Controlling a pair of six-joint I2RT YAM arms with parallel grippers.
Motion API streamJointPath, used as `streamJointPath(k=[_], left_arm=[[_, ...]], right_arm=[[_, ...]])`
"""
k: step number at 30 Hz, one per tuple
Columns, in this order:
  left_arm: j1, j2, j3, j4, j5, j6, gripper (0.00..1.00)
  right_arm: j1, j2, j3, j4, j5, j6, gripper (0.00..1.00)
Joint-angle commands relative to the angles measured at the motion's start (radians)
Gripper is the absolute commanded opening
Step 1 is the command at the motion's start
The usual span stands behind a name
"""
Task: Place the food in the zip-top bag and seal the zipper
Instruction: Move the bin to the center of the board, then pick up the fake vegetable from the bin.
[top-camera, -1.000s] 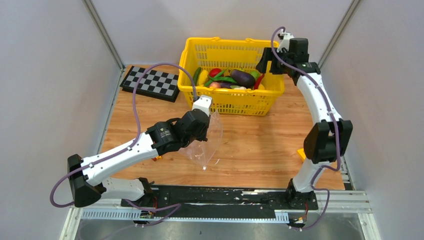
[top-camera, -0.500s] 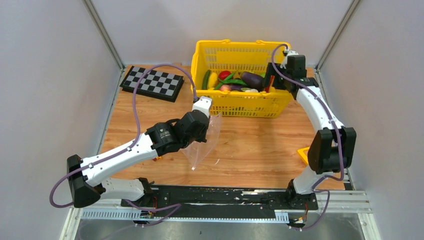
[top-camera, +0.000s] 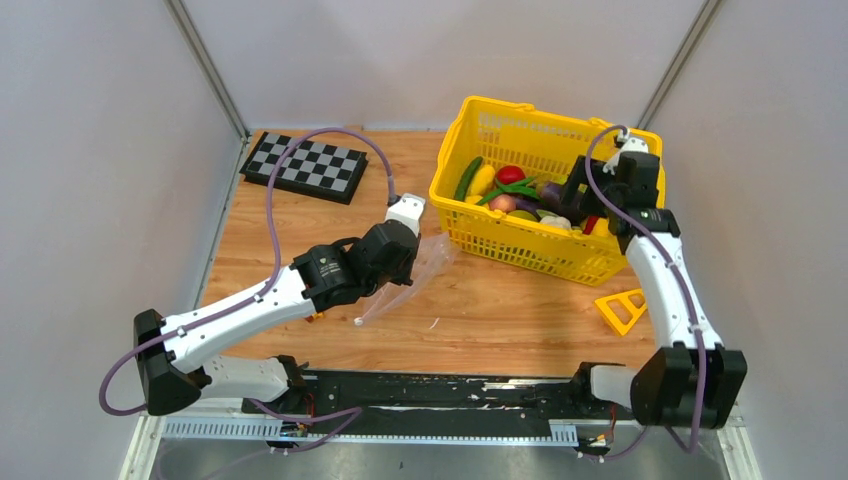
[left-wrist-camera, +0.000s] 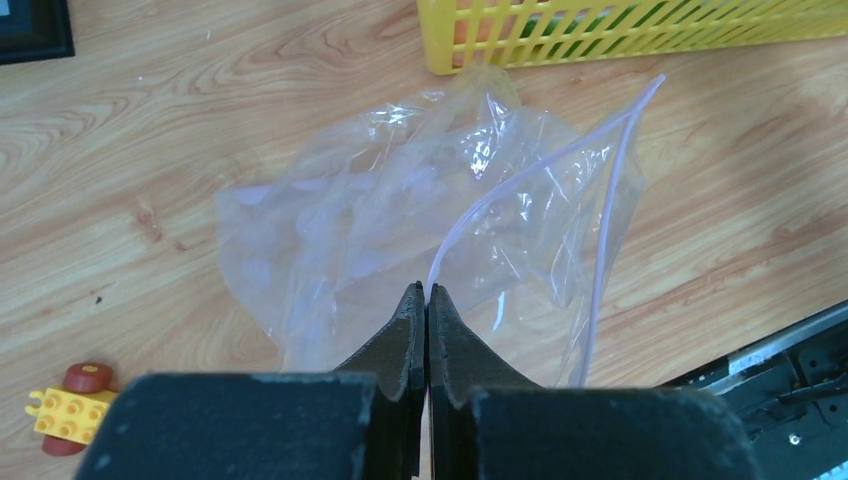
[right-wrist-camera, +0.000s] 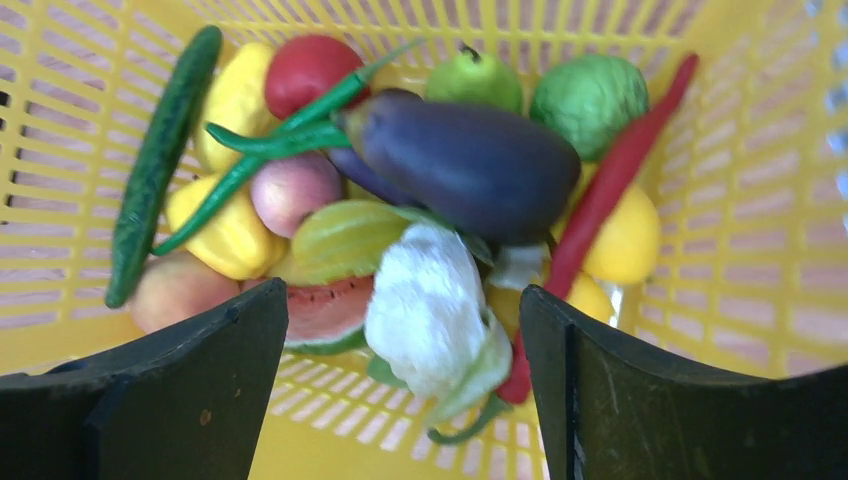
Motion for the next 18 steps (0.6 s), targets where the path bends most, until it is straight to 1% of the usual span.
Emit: streamJointPath(k=[1, 5, 8, 10, 13, 15, 18], left_arm=[[-0.001, -0.036, 0.048, -0.052, -0.058, 0.021, 0.00], [0.025, -0.116, 0.105, -0.197, -0.228, 0.072, 0.00], [0.065, -0.160, 0.209, -0.338, -0.346, 0.106, 0.00], [0.069, -0.177, 0.281, -0.411, -0.420, 0.116, 0.00], [0.068, -0.156, 0.420, -0.517, -0.499, 0.122, 0.00], [0.069, -0.122, 0.469, -0.519, -0.457, 0.156, 0.00], [0.069, -0.063, 0.437, -0.447, -0.322, 0.187, 0.00]], right_arm=[[0.005, 0.137, 0.134, -0.108, -0.088, -0.040, 0.86], [0.006, 0.176, 0.118, -0.104, -0.125, -0.041, 0.86], [0.007, 0.199, 0.126, -0.121, -0.116, -0.045, 0.87], [0.009, 0.218, 0.137, -0.144, -0.092, -0.058, 0.87], [0.016, 0.263, 0.161, -0.204, -0.069, -0.072, 0.87], [0.029, 0.280, 0.157, -0.211, -0.071, -0.079, 0.87], [0.065, 0.323, 0.162, -0.227, -0.020, -0.092, 0.87]])
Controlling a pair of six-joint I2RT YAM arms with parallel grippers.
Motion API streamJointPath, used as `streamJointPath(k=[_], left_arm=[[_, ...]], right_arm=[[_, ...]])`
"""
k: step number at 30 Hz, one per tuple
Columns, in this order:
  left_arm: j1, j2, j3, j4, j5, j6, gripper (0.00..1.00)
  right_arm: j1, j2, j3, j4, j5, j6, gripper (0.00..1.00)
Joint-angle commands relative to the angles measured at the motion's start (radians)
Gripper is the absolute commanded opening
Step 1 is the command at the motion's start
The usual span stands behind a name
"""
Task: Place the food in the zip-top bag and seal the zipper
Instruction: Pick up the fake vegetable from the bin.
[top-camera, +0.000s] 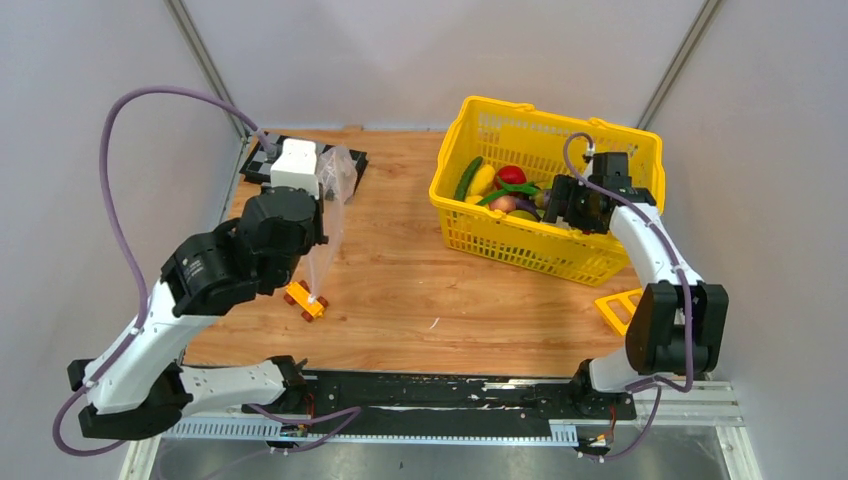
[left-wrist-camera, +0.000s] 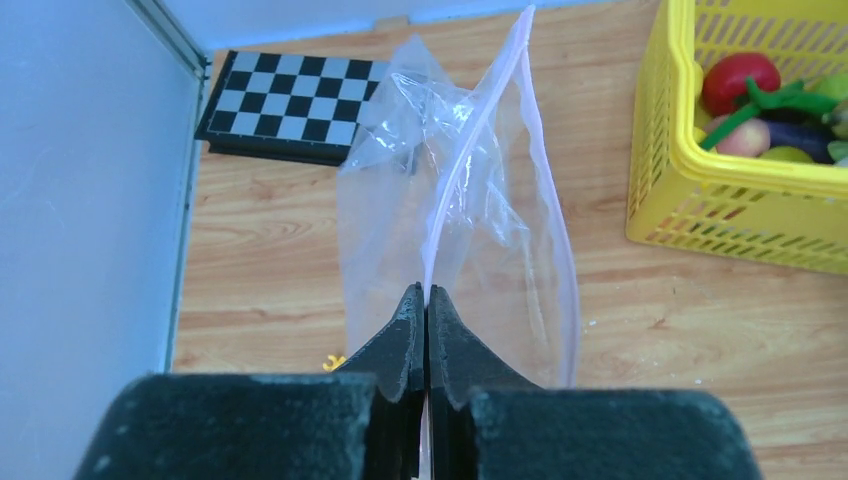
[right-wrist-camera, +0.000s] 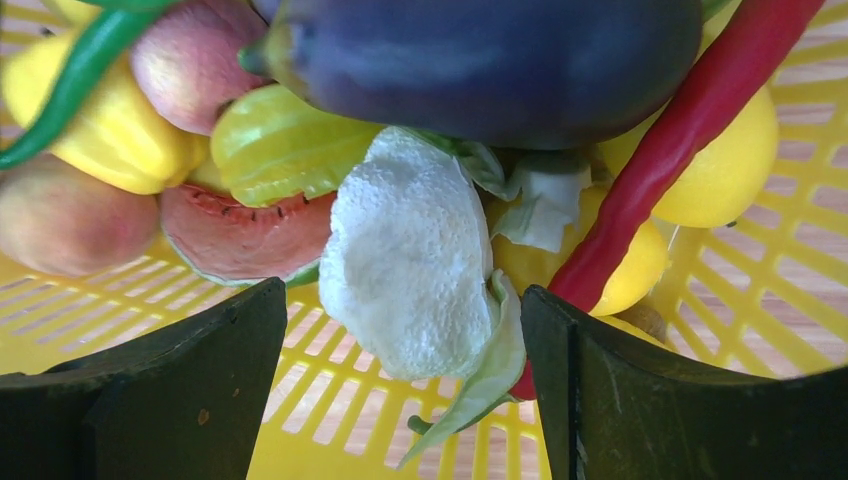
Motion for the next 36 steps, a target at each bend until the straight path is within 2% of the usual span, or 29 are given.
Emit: streamJointPath(k=[1, 7, 12, 17, 21, 24, 33, 36], left_arm=[[-0.001, 0.111, -0.040, 0.012, 0.118, 0.067, 0.00], [-0.010, 0.256, -0.125, 0.078, 0.291, 0.026, 0.00], [-0.011, 0.260, -0.256, 0.221, 0.385, -0.019, 0.00], [-0.011, 0.246, -0.341, 0.329, 0.464, -0.056, 0.00], [-0.011, 0.241, -0.372, 0.354, 0.468, -0.068, 0.00], [-0.011, 0.226, -0.400, 0.398, 0.485, -0.079, 0.00], [-0.011, 0.201, -0.464, 0.449, 0.494, -0.113, 0.00], [-0.011, 0.186, -0.493, 0.468, 0.496, -0.119, 0.00]], right_arm=[[0.057, 0.063, 0.057, -0.062, 0.084, -0.040, 0.88], [0.077, 0.135, 0.079, -0.059, 0.040, -0.042, 0.86], [0.085, 0.190, 0.093, -0.065, 0.117, -0.037, 0.82], [0.087, 0.172, 0.071, -0.022, 0.140, -0.017, 0.63], [0.086, 0.117, 0.056, 0.010, 0.104, -0.025, 0.36], [0.086, 0.042, 0.028, 0.047, 0.078, -0.014, 0.28], [0.086, -0.195, -0.046, 0.139, 0.005, 0.008, 0.25], [0.085, -0.241, -0.084, 0.179, 0.050, 0.038, 0.24]])
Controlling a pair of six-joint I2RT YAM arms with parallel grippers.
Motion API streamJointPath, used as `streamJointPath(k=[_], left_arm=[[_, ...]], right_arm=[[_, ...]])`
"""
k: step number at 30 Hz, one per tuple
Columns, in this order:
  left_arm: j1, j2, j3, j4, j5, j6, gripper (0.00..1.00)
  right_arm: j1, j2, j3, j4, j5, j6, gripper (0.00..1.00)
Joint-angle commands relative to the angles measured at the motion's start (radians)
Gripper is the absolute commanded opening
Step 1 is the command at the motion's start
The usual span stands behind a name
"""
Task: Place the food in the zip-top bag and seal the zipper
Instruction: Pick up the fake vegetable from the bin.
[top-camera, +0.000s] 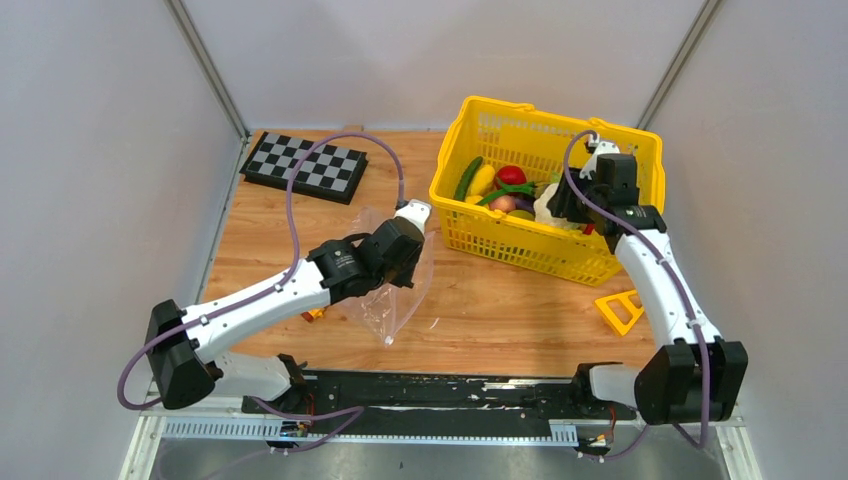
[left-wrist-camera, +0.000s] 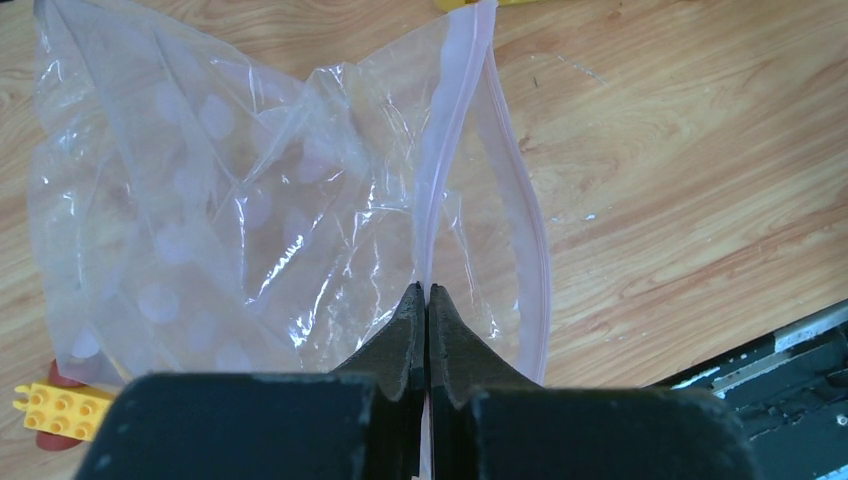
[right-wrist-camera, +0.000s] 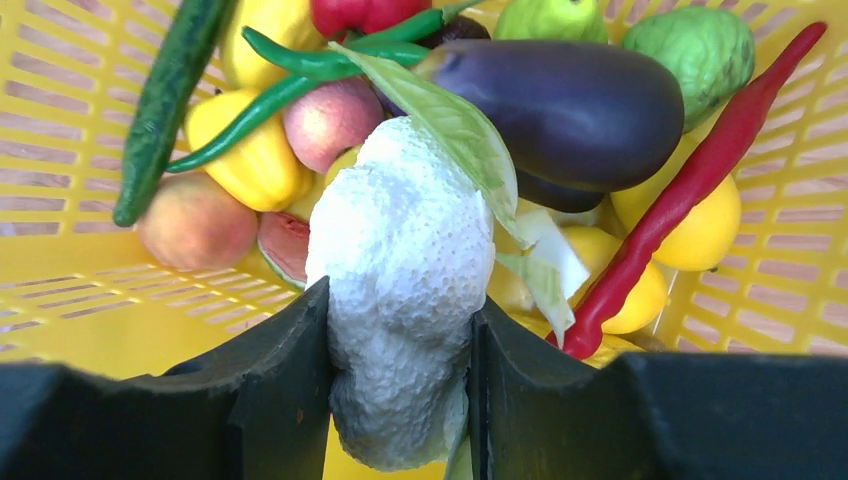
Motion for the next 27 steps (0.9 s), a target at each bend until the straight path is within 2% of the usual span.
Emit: streamJointPath(k=[1, 10, 17, 21, 27], left_arm=[[-0.002, -0.051, -0.028, 0.057, 0.005, -0.032, 0.00], [-0.002, -0.101, -0.094, 0.107, 0.027, -0.050, 0.00], [-0.001, -0.175, -0.148, 0.132, -0.004, -0.042, 0.00], [-0.001, -0.179, -0.129, 0.098, -0.052, -0.047, 0.00], [0.000, -0.181, -0.145, 0.103, -0.072, -0.096, 0.00]], right_arm=[[0.003, -0.075, -0.046, 0.118, 0.014, 0.050, 0.24], [0.002, -0.197, -0.073, 0.302, -0.065, 0.118, 0.24], [0.001, -0.282, -0.154, 0.416, -0.166, 0.257, 0.22], [0.001, -0.320, -0.149, 0.398, -0.185, 0.262, 0.22], [0.001, -0.351, -0.005, 0.283, -0.252, 0.214, 0.22]])
